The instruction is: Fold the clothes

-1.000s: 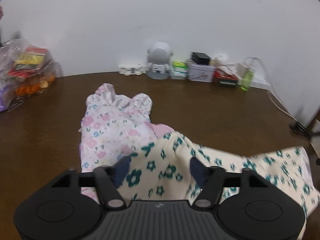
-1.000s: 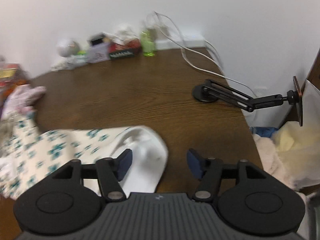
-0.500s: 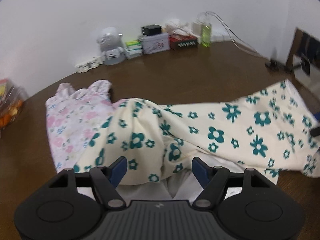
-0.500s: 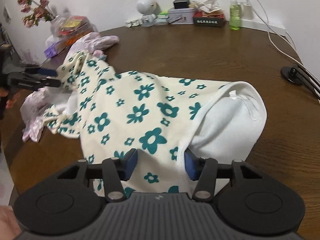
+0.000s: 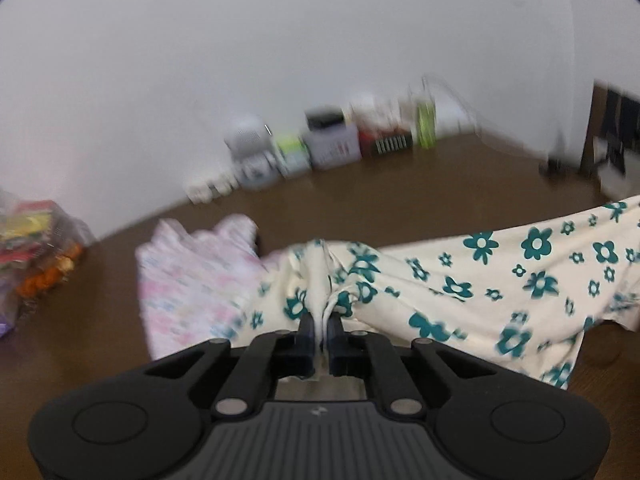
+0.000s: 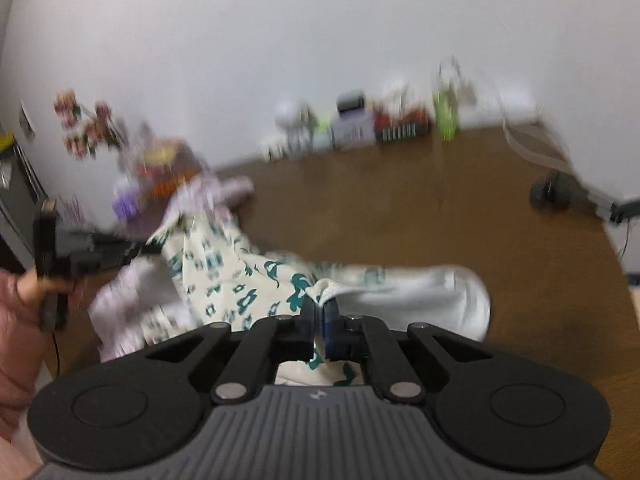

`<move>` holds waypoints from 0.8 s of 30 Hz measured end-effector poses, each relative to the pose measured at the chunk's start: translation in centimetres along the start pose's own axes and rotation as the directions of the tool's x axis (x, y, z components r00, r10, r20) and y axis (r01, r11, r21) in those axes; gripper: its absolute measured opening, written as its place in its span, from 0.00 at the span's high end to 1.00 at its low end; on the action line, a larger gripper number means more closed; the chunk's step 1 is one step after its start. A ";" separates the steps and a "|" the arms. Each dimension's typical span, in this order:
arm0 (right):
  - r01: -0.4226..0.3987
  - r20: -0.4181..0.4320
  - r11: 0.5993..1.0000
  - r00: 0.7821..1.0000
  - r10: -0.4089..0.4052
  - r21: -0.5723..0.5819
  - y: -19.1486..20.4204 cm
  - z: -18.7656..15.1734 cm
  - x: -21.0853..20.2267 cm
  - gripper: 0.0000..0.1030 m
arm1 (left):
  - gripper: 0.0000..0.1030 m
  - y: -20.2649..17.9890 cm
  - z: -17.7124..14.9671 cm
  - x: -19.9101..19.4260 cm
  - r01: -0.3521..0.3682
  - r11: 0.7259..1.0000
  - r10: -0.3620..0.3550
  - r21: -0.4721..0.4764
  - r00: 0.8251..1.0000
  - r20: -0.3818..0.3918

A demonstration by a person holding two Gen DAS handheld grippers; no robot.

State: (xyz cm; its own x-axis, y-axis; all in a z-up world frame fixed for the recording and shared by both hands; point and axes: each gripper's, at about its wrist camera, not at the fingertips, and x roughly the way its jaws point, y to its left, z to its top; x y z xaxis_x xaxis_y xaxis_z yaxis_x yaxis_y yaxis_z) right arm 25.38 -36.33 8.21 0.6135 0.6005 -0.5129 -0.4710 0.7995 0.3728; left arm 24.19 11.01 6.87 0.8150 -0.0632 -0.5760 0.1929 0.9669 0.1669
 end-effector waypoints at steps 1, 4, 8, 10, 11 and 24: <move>-0.003 0.025 1.000 1.000 0.003 0.002 0.2 0.3 -0.7 0.97 | 0.95 0.4 0.1 -1.4 -0.009 1.000 0.009 -0.010 0.999 0.031; -0.020 0.090 1.000 0.996 0.019 0.012 0.9 1.1 -2.6 0.97 | 0.95 1.0 0.2 -5.3 -0.022 0.999 0.025 -0.038 0.994 0.107; -0.070 0.165 0.997 0.984 0.066 0.016 2.6 1.4 -5.8 0.97 | 0.95 2.0 0.2 -11.3 -0.013 0.998 0.025 -0.058 0.978 0.207; -0.093 0.189 0.996 0.978 0.090 0.005 3.5 2.0 -7.4 0.97 | 0.96 2.5 0.7 -14.1 -0.008 0.998 0.022 -0.058 0.968 0.248; -0.103 0.201 0.995 0.974 0.102 -0.002 3.9 2.3 -8.2 0.97 | 0.96 2.7 1.2 -15.0 -0.015 0.998 0.029 -0.056 0.965 0.260; 0.148 -0.090 0.928 0.988 -0.125 0.343 -10.0 9.5 10.5 0.85 | 0.85 1.2 9.2 4.7 -0.026 0.980 0.011 -0.195 0.997 -0.081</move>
State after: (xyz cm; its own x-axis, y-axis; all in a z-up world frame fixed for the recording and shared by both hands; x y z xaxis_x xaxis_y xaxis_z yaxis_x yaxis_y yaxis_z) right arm 42.61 -37.90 6.45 0.6082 0.4924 -0.6226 -0.1289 0.8352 0.5347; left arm 33.30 9.64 11.73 0.7701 -0.0326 -0.6371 0.0611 0.9979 0.0229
